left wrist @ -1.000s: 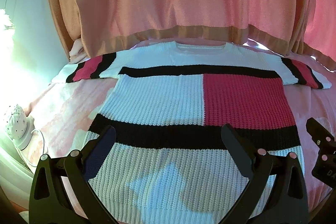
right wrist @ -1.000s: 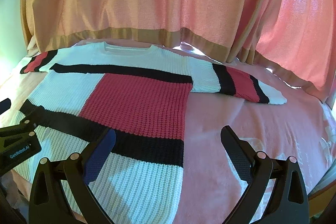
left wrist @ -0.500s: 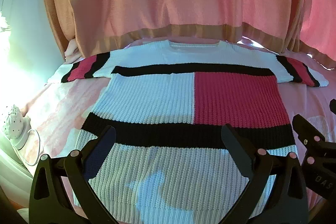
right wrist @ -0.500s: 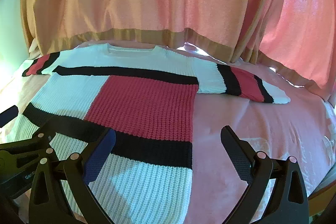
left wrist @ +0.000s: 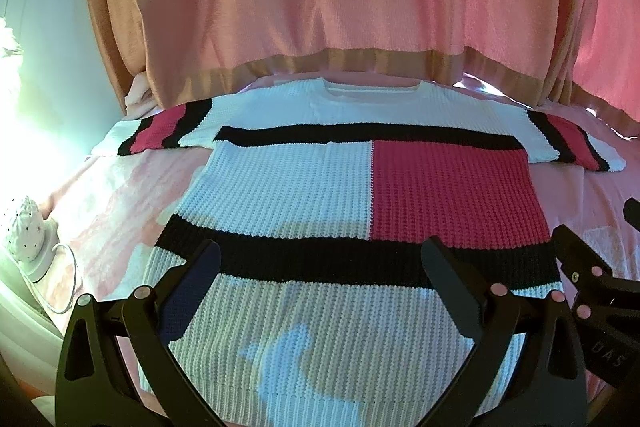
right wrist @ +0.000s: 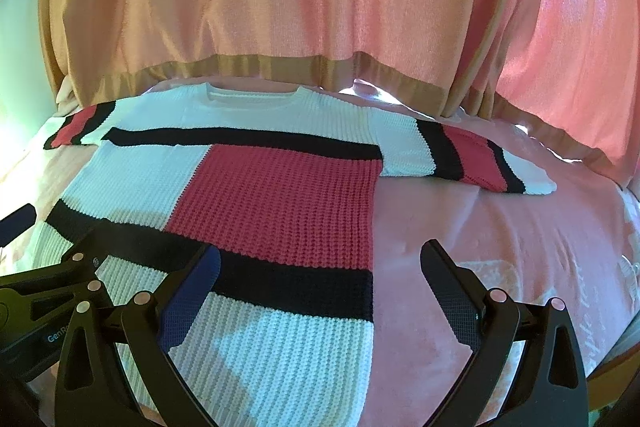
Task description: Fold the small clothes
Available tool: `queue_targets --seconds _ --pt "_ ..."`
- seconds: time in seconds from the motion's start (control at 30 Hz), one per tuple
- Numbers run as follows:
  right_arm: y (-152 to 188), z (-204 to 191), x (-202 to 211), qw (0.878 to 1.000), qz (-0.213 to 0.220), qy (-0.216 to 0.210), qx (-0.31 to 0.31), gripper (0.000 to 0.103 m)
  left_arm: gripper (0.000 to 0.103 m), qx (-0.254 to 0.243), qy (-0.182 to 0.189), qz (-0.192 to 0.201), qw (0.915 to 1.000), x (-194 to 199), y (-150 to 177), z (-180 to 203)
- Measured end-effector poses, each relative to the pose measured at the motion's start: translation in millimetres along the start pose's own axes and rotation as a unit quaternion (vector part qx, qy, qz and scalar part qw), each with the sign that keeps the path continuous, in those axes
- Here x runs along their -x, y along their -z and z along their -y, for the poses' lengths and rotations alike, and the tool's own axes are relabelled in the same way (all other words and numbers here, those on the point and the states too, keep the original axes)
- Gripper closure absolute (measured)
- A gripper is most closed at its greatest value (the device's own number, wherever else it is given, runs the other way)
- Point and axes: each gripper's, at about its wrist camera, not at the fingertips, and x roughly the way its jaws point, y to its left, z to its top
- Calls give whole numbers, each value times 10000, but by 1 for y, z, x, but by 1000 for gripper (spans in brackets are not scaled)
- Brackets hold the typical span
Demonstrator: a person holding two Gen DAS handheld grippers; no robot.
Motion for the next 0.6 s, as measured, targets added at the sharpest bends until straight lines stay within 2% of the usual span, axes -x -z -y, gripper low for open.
queue_targets --seconds 0.6 --pt "0 1 -1 10000 -5 -14 -10 5 5 28 -13 -1 10000 0 -1 1"
